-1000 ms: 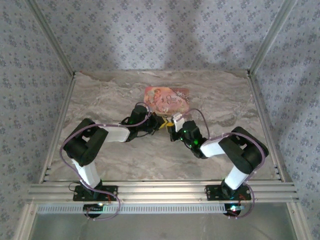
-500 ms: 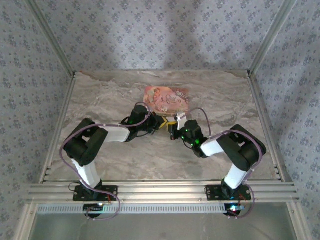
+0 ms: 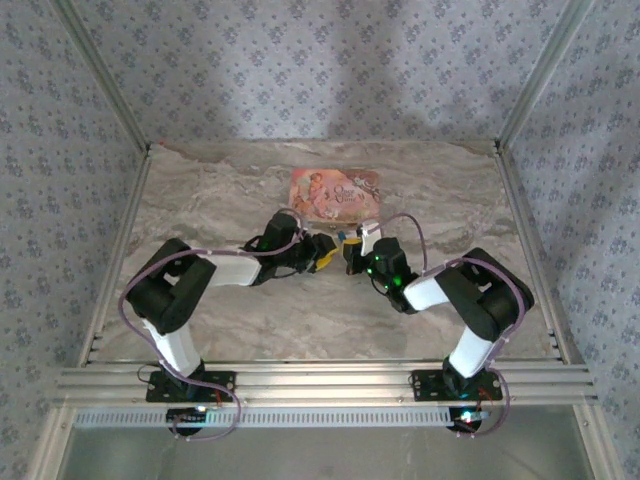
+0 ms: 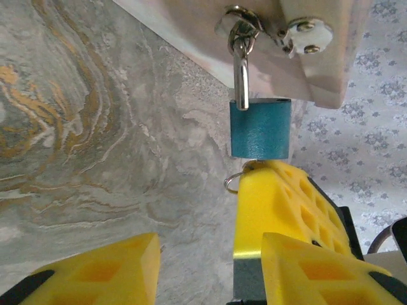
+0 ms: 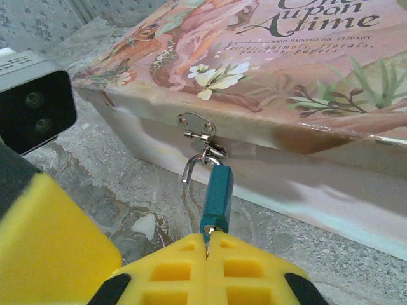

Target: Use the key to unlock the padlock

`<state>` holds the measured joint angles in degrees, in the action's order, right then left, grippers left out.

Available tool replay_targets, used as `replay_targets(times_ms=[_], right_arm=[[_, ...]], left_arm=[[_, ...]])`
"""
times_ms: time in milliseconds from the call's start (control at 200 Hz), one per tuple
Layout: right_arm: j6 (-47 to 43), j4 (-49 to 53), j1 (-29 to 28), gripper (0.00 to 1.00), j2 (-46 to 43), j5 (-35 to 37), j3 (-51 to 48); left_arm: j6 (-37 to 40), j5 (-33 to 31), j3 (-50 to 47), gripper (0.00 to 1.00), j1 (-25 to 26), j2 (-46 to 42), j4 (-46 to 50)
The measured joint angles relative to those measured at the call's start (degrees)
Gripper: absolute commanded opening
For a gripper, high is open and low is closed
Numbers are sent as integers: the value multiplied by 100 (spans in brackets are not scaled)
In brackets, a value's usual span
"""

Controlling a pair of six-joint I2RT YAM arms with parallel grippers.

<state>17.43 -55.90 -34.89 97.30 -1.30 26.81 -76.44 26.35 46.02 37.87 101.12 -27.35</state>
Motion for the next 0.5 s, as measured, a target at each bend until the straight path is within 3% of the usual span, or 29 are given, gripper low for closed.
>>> replay_targets(times_ms=[215,500], right_arm=[[470,0,92,0,-2,-186,-13],[1969,205,269,0,-168,-625,-72]], left_arm=[[315,-72,-129,60,-234,-581,507],[1093,-518,-146,71,-651,-1569,1502]])
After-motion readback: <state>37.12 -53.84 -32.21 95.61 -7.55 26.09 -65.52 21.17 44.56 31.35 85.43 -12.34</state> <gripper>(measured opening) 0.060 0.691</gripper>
